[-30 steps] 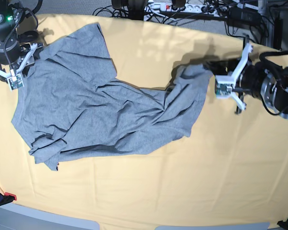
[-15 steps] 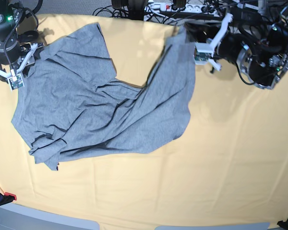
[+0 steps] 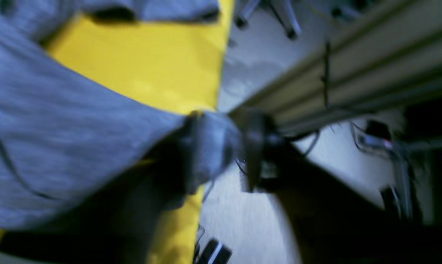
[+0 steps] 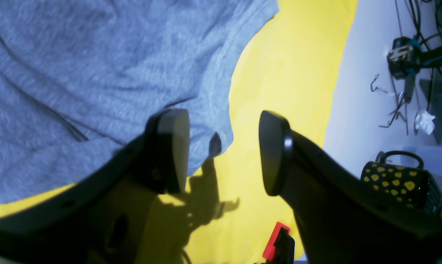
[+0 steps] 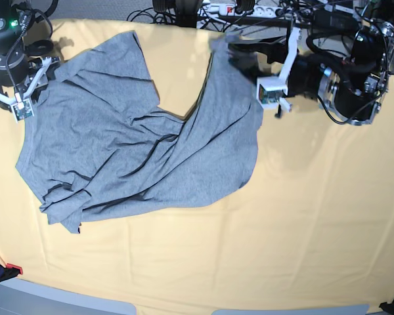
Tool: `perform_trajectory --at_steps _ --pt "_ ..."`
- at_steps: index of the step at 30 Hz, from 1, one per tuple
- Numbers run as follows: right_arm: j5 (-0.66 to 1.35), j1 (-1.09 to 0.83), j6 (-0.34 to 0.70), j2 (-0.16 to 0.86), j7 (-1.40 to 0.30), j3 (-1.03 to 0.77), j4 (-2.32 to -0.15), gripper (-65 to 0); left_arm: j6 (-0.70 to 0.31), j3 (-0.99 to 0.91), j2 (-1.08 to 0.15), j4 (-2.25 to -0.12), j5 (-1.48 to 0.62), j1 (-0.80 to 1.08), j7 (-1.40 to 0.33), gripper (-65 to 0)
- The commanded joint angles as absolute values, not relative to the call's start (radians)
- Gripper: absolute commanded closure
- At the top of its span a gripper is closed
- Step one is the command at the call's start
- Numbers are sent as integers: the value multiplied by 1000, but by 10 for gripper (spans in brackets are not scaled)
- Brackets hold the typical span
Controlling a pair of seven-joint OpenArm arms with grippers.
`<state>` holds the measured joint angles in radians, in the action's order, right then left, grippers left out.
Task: Layout the t-shirt on the table in an organized manner, then fold the t-shirt properly
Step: 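Open the left gripper and release the sleeve, then move the left gripper to the shirt hem corner and grasp it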
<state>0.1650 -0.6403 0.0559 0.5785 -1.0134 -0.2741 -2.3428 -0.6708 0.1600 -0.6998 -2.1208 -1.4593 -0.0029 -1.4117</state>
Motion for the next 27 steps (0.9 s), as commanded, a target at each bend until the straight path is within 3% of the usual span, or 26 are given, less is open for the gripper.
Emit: perform_trajectory --at_steps 1,3,8,13,19,27 --pt "149 -640 50 593 -998 -284 -2356 -325 -671 150 -709 -2132 -1484 -14 -1396 -378" --pt "149 -640 53 593 -997 -284 -2356 -325 -673 150 -709 -2132 -1484 -14 -1396 -437" --pt "149 -640 52 593 -998 -284 -2356 -325 -677 134 -709 -2132 -1484 -14 -1396 -437" --pt "149 -640 52 593 -998 -284 -2356 -325 -683 -21 -686 -2132 -1475 -14 -1382 -437" --pt "149 -640 52 592 -999 -284 -2356 -325 -545 -248 -580 -2108 -1188 -14 -1223 -437" --pt "149 -640 52 593 -999 -284 -2356 -325 -412 -294 -447 -1899 -905 -28 -1081 -437"
